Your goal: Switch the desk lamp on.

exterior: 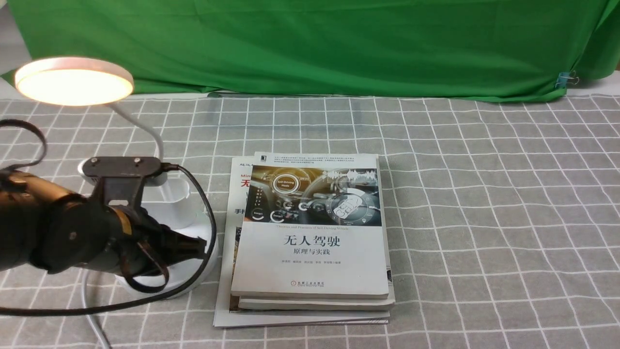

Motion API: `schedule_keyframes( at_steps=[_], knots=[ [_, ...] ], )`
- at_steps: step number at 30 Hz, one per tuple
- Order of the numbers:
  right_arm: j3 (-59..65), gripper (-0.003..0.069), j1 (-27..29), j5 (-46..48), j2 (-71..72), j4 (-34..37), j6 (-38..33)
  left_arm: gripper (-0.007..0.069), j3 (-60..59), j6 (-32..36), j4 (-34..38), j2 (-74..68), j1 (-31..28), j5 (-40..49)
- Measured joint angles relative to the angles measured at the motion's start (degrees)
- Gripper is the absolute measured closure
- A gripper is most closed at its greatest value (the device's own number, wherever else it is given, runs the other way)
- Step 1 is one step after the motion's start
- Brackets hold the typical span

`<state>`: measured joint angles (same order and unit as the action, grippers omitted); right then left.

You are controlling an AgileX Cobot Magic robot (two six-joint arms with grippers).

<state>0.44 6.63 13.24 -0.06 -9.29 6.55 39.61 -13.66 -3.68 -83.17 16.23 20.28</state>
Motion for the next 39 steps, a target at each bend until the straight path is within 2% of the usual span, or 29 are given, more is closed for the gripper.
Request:
schedule_keyframes(
  at_steps=[10,17,24,30,39],
  knots=[
    [0.0,0.0414,0.0,0.0,0.0,0.0,0.0,0.0606,-14.97,0.71,1.61,24.07,0.0,-0.14],
    [0.0,0.0414,0.0,0.0,0.0,0.0,0.0,0.0606,-20.68,1.14,8.77,50.45,0.0,0.02],
    [0.0,0.0414,0.0,0.0,0.0,0.0,0.0,0.0606,-20.68,10.94,10.44,68.33,0.0,0.36],
    [0.0,0.0414,0.0,0.0,0.0,0.0,0.0,0.0606,-20.68,12.07,10.44,75.31,0.0,0.69],
    [0.0,0.0414,0.0,0.0,0.0,0.0,0.0,0.0606,-20.74,12.52,10.44,75.89,0.0,0.56]
  ],
)
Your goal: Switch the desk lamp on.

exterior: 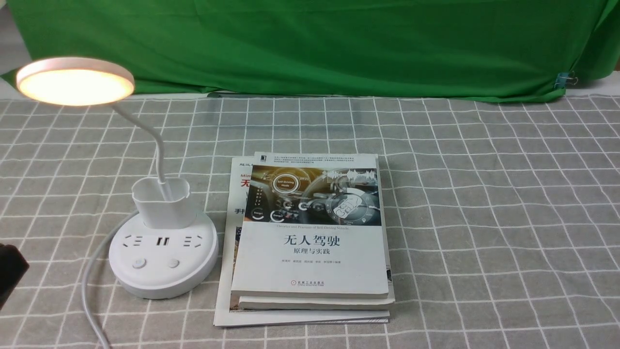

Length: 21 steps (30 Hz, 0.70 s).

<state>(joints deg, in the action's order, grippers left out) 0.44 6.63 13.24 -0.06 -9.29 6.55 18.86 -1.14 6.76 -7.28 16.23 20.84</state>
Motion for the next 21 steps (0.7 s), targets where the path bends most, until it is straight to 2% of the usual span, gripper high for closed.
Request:
schedule_keyframes(
  at_steps=[10,14,18,21],
  knots=[
    [0.0,0.0414,0.0,0.0,0.0,0.0,0.0,0.0606,-0.2,1.14,0.05,0.0,0.0,-0.17],
    [0.0,0.0414,0.0,0.0,0.0,0.0,0.0,0.0606,-3.9,1.14,-1.05,0.07,-0.16,-7.32],
    [0.0,0.0414,0.0,0.0,0.0,0.0,0.0,0.0606,-9.39,6.41,-1.93,0.51,-2.86,-14.68],
    [0.0,0.0414,0.0,0.0,0.0,0.0,0.0,0.0606,-13.67,9.25,-1.88,2.38,-5.59,-15.46]
  ],
)
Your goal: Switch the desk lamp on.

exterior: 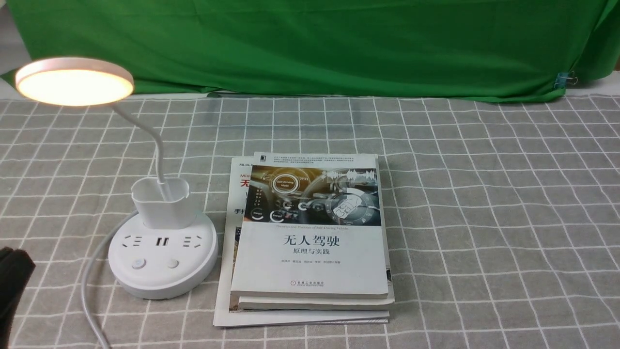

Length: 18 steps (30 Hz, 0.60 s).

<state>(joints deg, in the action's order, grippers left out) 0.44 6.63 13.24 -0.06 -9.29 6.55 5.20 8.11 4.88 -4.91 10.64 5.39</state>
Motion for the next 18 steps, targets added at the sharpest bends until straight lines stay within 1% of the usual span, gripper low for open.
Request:
schedule_keyframes(
  at_steps=[3,8,18],
  knots=[
    [0.0,0.0414,0.0,0.0,0.0,0.0,0.0,0.0606,-4.37,0.66,0.04,3.87,-1.47,1.71],
    [0.0,0.0414,0.0,0.0,0.0,0.0,0.0,0.0606,-5.57,1.06,0.16,4.94,-1.54,8.22],
    [0.0,0.0414,0.0,0.0,0.0,0.0,0.0,0.0606,-5.62,1.1,0.16,5.05,-1.54,8.21]
  ],
)
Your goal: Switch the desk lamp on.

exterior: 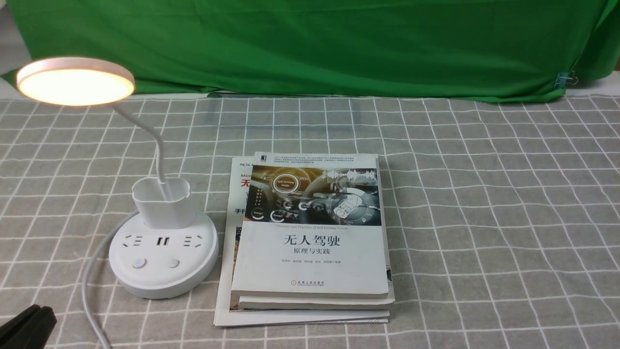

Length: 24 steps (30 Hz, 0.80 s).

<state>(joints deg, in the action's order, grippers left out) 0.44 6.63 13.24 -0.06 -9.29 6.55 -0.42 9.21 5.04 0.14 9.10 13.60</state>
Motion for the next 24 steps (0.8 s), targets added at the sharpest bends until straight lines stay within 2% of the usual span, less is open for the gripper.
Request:
schedule_keyframes(
  at_steps=[24],
  knots=[
    [0.0,0.0414,0.0,0.0,0.0,0.0,0.0,0.0606,0.0,0.38,-1.47,0.0,0.0,-0.05]
  ],
)
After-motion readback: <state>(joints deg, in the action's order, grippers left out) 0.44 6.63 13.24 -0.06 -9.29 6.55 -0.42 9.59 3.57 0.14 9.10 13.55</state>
